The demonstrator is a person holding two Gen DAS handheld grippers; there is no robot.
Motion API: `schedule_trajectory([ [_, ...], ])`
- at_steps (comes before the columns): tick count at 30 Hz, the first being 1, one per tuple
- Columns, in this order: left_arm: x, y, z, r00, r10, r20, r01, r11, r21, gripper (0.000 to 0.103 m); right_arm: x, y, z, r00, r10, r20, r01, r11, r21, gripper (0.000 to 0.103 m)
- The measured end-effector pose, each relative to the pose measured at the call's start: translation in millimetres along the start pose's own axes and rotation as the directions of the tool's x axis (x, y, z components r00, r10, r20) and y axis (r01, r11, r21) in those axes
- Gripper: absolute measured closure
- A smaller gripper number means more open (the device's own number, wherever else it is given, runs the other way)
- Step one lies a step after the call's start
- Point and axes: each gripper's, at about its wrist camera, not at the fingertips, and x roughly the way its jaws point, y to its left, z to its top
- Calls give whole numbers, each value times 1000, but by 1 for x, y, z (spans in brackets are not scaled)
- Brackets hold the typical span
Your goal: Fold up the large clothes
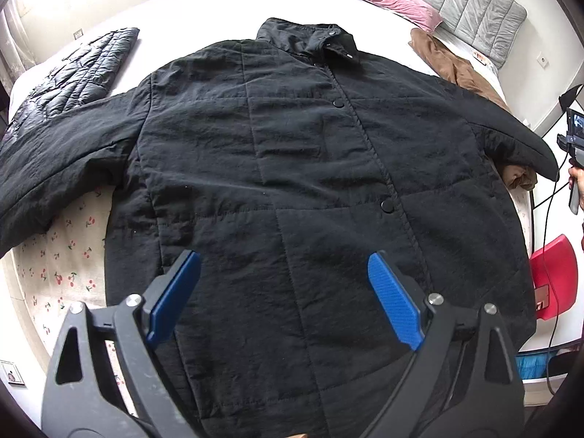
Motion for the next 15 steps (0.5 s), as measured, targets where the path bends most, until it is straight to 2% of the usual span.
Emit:
schedule_trajectory([
  [1, 0, 1, 0, 1000, 7, 0, -7, 1000, 10, 10, 7, -9, -3, 999, 12, -34, -11, 999, 46, 98],
  [3, 1, 3, 1, 1000, 19, 1, -19, 999, 26, 10, 8, -23, -7, 995, 93, -46, -85, 986, 143, 95],
  [6, 9, 4, 15, 998, 53, -20, -51, 998, 47, 10, -10, -13, 1, 970, 242, -29, -236, 963, 133, 78],
  [9, 9, -3, 35, 996, 74, -52, -70, 995, 72, 10, -42, 15, 18, 906, 418, -67, -415, 908, 61, 71],
  [11, 2, -10, 53, 994, 88, -58, -82, 992, 96, 10, -73, 31, 30, 861, 504, -72, -503, 864, 34, 65],
  [12, -3, -13, 63, 994, 96, -51, -90, 990, 104, 10, -90, 38, 35, 838, 542, -64, -542, 840, 26, 56],
  [13, -7, -17, 73, 994, 102, -42, -97, 989, 111, 10, -107, 47, 41, 806, 589, -56, -589, 808, 19, 48],
  [15, -13, -23, 95, 994, 104, -24, -100, 988, 120, 10, -139, 65, 53, 742, 669, -46, -669, 743, 12, 45],
])
